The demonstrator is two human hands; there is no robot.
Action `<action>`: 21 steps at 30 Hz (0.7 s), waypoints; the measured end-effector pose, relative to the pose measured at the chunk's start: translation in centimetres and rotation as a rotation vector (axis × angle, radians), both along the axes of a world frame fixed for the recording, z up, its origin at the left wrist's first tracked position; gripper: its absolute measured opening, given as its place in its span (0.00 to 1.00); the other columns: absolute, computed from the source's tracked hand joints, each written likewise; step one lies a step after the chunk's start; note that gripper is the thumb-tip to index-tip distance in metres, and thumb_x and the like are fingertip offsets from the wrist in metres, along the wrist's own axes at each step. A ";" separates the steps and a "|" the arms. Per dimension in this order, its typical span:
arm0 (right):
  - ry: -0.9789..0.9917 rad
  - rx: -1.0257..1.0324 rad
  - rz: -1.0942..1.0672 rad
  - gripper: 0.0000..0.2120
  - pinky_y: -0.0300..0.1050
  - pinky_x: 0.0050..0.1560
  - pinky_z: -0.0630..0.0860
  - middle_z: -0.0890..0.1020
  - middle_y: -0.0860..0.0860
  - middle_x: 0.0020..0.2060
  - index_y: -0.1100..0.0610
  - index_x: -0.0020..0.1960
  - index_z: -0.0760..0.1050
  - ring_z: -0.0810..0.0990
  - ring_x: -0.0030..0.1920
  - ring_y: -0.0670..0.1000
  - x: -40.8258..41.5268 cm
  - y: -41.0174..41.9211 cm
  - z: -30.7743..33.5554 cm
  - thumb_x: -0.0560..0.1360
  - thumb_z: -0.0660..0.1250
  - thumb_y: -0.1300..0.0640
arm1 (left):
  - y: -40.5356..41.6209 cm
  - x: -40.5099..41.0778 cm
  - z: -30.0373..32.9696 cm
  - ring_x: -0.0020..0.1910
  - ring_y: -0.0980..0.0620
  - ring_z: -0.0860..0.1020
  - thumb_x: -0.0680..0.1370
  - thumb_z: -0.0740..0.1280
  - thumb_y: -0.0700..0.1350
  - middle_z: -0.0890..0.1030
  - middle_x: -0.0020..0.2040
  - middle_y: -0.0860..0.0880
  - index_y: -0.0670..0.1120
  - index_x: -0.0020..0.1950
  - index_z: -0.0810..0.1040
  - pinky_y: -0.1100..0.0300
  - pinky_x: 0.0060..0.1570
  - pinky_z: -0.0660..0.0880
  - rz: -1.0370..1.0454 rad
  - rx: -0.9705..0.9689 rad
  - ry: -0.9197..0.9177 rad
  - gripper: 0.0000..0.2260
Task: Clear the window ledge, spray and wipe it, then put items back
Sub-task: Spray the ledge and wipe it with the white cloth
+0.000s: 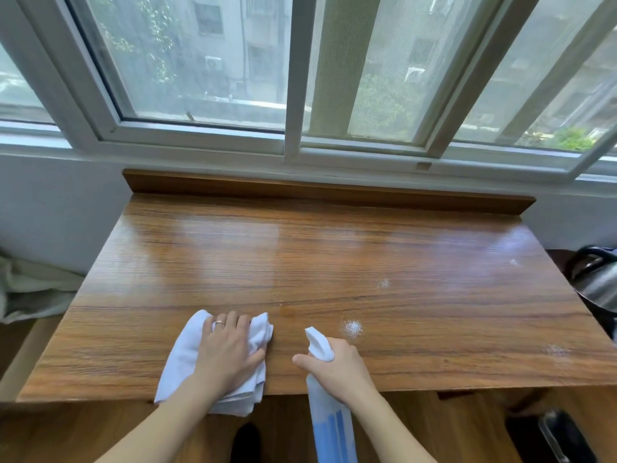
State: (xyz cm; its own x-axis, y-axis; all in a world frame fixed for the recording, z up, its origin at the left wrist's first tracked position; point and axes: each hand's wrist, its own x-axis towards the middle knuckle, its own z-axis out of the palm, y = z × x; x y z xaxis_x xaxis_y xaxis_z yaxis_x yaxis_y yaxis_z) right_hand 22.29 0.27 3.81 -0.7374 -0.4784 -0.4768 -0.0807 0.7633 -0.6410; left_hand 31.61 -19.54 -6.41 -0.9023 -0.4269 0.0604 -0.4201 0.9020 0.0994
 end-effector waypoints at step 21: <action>-0.031 -0.141 -0.098 0.19 0.38 0.32 0.63 0.71 0.43 0.25 0.51 0.31 0.66 0.66 0.29 0.43 -3.7 -1.2 1.3 0.70 0.72 0.44 | 2.1 -7.4 -0.6 0.42 0.44 0.76 0.68 0.61 0.62 0.76 0.42 0.48 0.46 0.45 0.76 0.45 0.48 0.67 -0.077 -0.032 0.053 0.21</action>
